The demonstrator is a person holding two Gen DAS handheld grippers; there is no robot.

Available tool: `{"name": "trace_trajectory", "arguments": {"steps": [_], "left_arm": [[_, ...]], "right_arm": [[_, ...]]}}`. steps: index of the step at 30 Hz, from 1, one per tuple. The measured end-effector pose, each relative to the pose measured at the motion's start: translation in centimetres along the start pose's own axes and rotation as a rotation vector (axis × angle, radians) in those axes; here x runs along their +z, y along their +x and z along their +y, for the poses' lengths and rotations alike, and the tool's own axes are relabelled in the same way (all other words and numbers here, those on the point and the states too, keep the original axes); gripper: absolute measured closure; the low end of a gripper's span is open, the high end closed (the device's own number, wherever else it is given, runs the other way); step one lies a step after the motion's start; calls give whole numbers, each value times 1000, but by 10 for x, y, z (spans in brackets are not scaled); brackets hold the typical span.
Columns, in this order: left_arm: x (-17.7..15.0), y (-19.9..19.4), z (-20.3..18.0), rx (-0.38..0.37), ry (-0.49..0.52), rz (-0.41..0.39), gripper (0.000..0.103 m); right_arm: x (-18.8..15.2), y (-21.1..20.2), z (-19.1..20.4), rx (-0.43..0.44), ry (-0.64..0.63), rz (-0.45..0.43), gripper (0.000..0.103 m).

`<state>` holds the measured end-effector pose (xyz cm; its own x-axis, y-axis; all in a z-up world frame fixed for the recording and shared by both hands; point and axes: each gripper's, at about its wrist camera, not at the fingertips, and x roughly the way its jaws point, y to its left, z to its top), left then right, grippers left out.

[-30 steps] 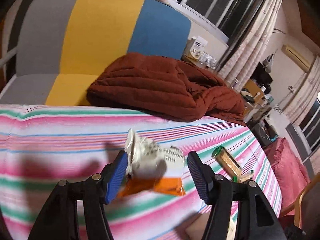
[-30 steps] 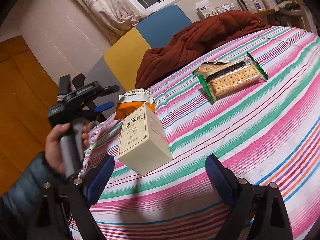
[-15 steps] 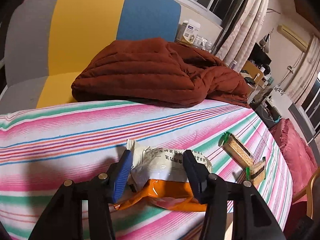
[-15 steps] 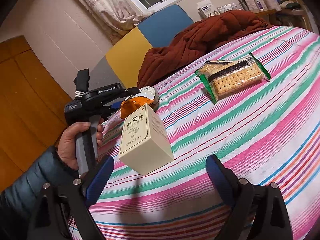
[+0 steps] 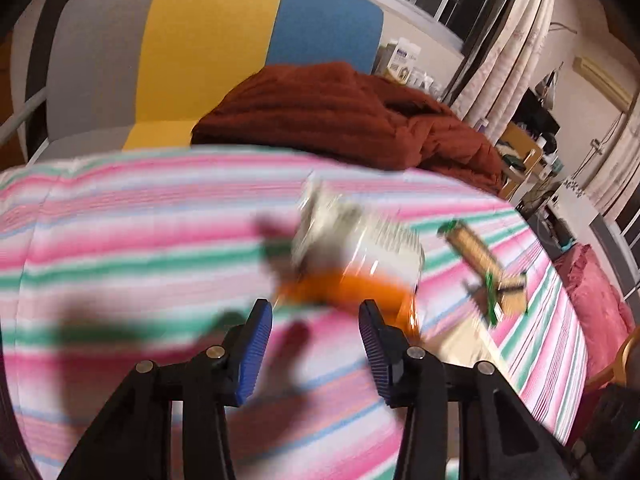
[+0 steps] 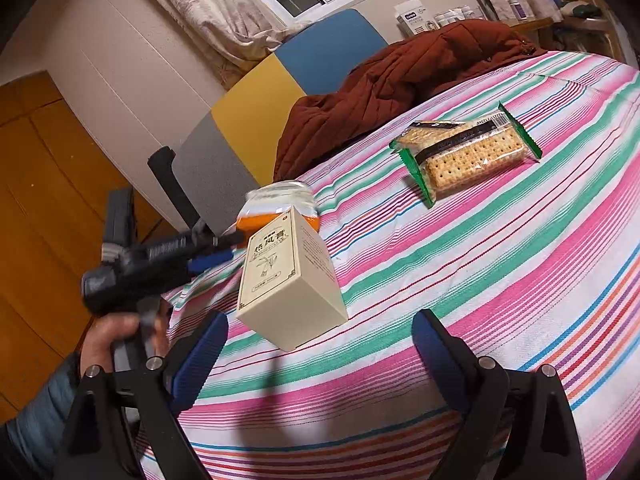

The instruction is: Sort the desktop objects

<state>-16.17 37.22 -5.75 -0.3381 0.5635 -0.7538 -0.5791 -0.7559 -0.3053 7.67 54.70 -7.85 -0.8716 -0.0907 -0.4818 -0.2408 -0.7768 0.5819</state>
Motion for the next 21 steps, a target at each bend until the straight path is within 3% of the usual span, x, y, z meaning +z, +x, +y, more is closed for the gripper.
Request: {"name": "trace_trajectory", "arguments": {"steps": [3,7,9,13,17,21], "left_arm": [[-9,-10,6,-10,-34,-19,57],[9,-32,-5,-21,11,-97,53],[23,-36,-14,-22,53,-125,48],[54,-26,-46,-7,189,-141,47],[83,-3,-76,-29,294,-124,45],[104,38,-87,-22,325,-27,45]], "right_arm": [[0,0,0,1,0,-1,8],[0,-1,0,0,0,-2,8],[1,-1,0,1,1,-2,8],[1,-1,-1,6,2,-5,8],[1,-2,-3,15,4,-10,8],[0,-2,-3,25,5,-13,7]]}}
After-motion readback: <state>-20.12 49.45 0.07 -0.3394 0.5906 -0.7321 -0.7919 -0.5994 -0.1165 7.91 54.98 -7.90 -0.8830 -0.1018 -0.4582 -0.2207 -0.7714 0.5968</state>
